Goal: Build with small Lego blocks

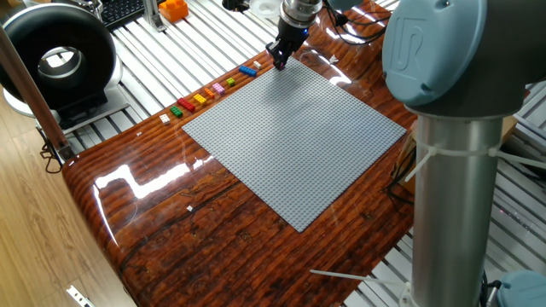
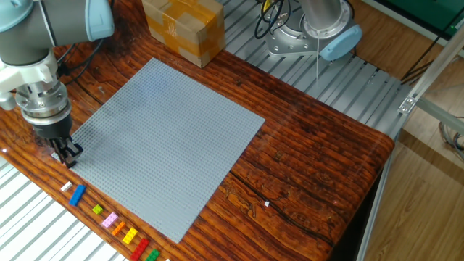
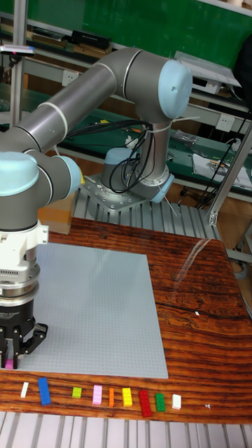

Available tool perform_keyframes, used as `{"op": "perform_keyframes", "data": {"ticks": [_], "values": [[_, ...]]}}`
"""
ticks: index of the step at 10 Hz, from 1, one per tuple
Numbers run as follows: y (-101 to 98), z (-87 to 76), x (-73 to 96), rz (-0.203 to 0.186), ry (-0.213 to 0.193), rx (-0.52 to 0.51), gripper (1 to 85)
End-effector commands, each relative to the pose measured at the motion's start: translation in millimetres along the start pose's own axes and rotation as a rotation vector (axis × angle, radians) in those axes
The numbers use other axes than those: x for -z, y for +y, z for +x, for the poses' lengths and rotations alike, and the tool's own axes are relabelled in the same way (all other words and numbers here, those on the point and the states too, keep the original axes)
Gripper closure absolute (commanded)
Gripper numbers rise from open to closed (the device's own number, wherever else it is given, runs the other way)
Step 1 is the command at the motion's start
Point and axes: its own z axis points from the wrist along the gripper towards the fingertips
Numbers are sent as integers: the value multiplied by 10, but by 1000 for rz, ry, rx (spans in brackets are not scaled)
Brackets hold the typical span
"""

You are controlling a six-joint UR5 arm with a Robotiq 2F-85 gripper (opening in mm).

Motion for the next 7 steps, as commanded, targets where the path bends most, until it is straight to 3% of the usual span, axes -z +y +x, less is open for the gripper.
{"op": "perform_keyframes", "data": {"ticks": [1, 5, 7], "values": [[7, 54, 25, -9, 29, 2, 827], [-2, 112, 39, -6, 57, 36, 723], [10, 111, 38, -10, 56, 40, 713]]}}
